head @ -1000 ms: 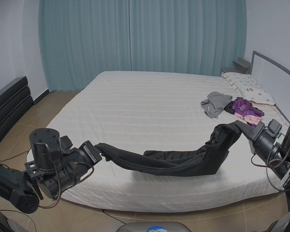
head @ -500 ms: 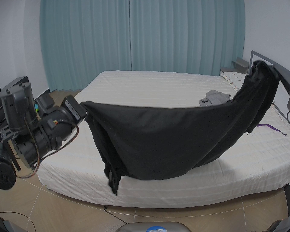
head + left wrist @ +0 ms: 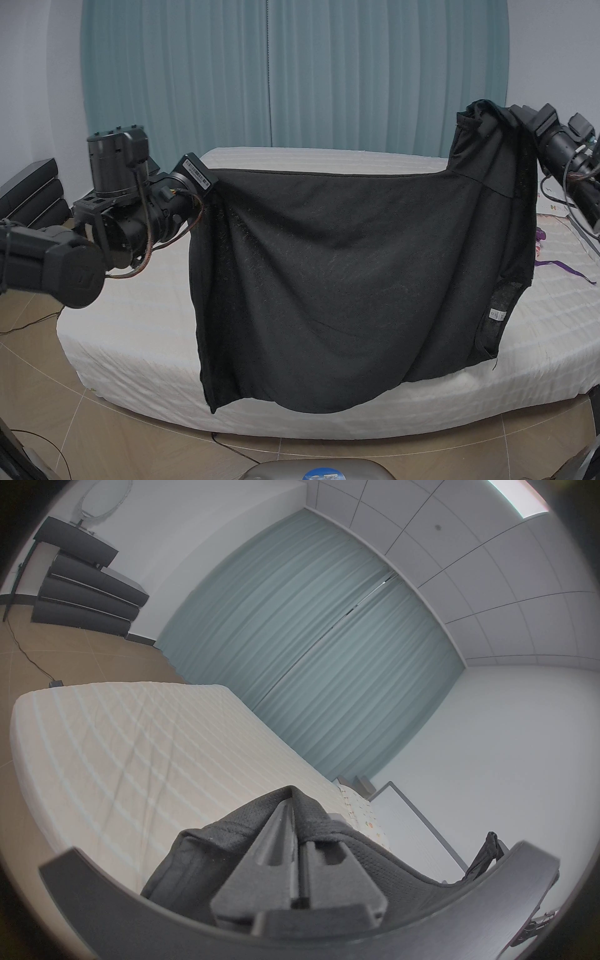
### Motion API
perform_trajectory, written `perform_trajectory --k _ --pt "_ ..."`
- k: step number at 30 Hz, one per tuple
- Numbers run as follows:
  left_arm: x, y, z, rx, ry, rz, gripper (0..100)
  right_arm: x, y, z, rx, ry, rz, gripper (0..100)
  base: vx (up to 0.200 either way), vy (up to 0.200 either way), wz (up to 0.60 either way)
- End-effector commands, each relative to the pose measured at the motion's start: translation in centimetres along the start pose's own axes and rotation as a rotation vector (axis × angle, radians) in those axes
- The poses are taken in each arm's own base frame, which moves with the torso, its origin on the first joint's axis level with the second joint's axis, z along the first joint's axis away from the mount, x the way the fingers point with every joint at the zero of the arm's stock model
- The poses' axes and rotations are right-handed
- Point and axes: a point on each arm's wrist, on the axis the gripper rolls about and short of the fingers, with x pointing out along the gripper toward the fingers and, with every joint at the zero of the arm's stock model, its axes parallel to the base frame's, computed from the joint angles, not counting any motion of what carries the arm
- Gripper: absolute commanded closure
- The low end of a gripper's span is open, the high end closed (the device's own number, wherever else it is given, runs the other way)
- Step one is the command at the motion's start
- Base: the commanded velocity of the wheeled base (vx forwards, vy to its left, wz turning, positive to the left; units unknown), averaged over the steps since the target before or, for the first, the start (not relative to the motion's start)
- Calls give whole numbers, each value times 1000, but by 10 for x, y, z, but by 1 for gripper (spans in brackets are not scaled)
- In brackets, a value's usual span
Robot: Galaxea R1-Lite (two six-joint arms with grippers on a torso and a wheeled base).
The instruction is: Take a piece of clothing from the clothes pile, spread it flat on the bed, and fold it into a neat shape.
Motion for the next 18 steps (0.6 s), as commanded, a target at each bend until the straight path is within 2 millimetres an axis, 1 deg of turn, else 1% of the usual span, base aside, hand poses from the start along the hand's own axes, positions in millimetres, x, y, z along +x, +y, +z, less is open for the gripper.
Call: perform_trajectory --k 1,3,4,5,6,7,8,9,10,11,13,14,15,18 --pt "63 35 -17 8 14 97 100 60 -44 -48 -27 31 -62 100 200 0 0" --pt "72 40 -20 10 17 108 100 70 -51 -56 -31 32 -62 100 200 0 0" --pt "73 41 -20 8 17 108 100 71 -51 -57 -31 32 -62 100 200 0 0" --pt "83 48 -25 11 21 123 100 80 -58 -67 -34 38 -66 100 200 0 0" --pt "83 48 -25 10 22 124 100 81 -58 -67 -34 39 -67 100 200 0 0" --pt "94 57 -33 14 34 142 100 89 -66 -78 -41 55 -79 100 200 0 0" --pt "94 57 -33 14 34 142 100 89 -66 -78 -41 55 -79 100 200 0 0" --pt "104 67 -42 17 50 164 100 95 -73 -88 -51 67 -84 100 200 0 0" --pt "105 68 -42 17 50 166 100 95 -73 -88 -51 65 -84 100 200 0 0" --pt "113 76 -50 18 62 182 100 100 -78 -96 -55 77 -84 100 200 0 0" --pt "123 89 -61 22 79 207 100 103 -87 -112 -62 106 -99 100 200 0 0" --pt "125 90 -63 22 81 210 100 104 -89 -115 -65 112 -103 100 200 0 0" --pt "132 99 -72 25 94 227 100 107 -100 -132 -79 140 -122 100 0 0 0" --pt "141 112 -85 24 116 248 100 112 -116 -155 -84 157 -127 100 0 0 0"
